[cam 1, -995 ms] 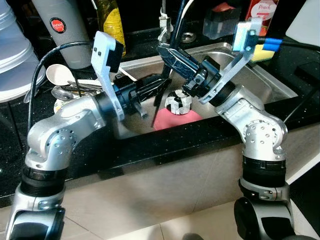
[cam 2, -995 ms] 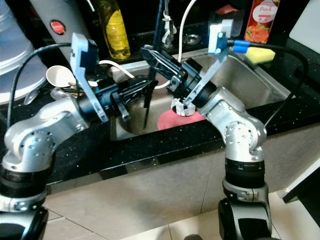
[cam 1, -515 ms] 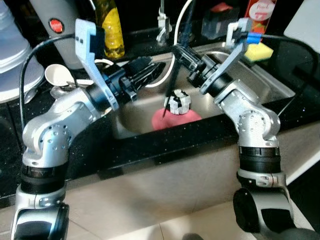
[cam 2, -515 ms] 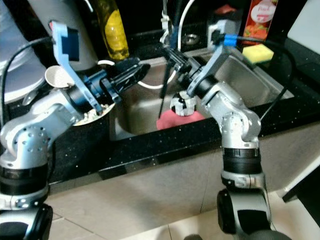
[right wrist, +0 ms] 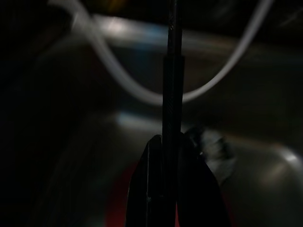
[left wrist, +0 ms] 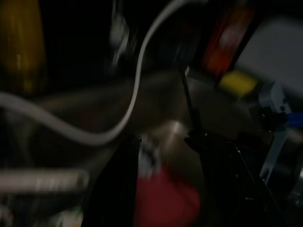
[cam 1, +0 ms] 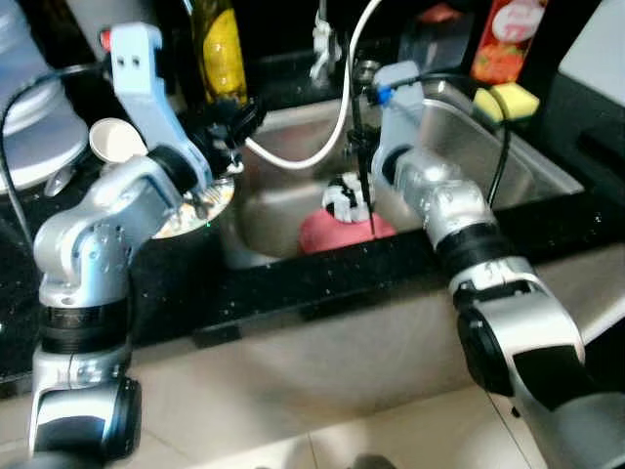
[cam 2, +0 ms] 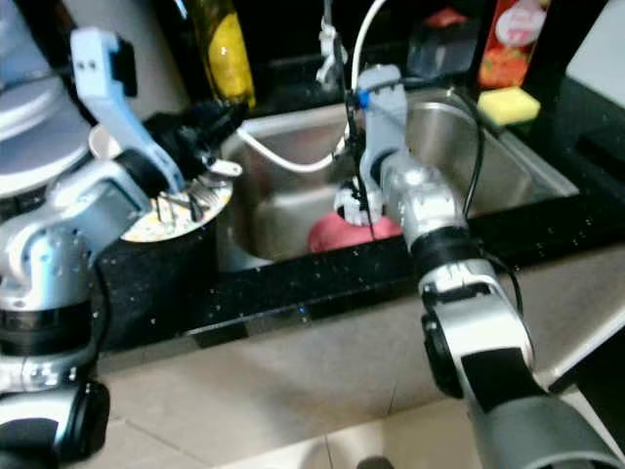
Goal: Kitchen organization
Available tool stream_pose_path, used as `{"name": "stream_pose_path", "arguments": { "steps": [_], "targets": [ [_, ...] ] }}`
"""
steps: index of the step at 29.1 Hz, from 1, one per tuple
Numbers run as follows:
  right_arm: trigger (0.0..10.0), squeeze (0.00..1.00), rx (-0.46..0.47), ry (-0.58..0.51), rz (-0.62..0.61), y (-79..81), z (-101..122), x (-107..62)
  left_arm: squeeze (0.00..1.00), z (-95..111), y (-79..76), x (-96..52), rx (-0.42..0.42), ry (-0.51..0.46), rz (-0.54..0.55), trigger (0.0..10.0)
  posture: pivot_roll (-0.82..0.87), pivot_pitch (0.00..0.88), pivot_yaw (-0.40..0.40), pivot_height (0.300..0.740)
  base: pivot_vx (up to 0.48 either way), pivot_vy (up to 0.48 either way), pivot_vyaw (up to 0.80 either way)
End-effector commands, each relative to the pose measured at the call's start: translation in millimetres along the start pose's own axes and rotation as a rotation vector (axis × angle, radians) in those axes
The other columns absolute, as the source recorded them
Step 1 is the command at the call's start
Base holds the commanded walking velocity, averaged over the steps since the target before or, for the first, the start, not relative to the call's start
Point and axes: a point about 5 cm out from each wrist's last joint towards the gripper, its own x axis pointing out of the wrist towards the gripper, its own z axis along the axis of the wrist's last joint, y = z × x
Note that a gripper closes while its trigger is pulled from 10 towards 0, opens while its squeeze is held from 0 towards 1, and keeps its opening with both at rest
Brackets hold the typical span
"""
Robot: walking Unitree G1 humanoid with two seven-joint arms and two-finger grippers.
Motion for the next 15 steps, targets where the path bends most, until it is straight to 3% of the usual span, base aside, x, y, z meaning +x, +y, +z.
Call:
{"name": "stream_pose_path", "arguments": {
  "steps": [1,2,4,10,15],
  "targets": [
    [10.0,0.0,-0.057,-0.014,0.011,3.9,3,1.7,0.0,-12,5.3,3.1,0.021,0.115,0.017,10.0,0.0,0.073,0.05,0.74,0.0,0.0,0.0],
    [10.0,0.0,-0.068,-0.008,0.009,5.7,1,3.2,0.0,-19,8.1,5.7,0.055,0.195,-0.001,10.0,0.0,0.083,0.064,0.74,0.0,0.0,0.0],
    [10.0,0.0,-0.078,-0.003,0.002,6.8,-1,4.4,0.0,-22,12.2,7.3,0.078,0.248,-0.012,10.0,0.0,0.086,0.068,0.74,0.0,0.0,0.0],
    [10.0,0.0,-0.08,0.053,-0.016,18.6,-12,11.0,0.0,-7,35.4,22.0,0.206,0.42,-0.052,10.0,0.02,0.118,0.12,0.74,0.0,0.0,0.0],
    [10.0,0.0,0.005,0.098,-0.055,16.1,-18,11.0,0.0,3,33.6,34.3,0.233,0.439,-0.087,10.0,0.02,0.123,0.13,0.74,0.0,0.0,0.0]
  ]
}}
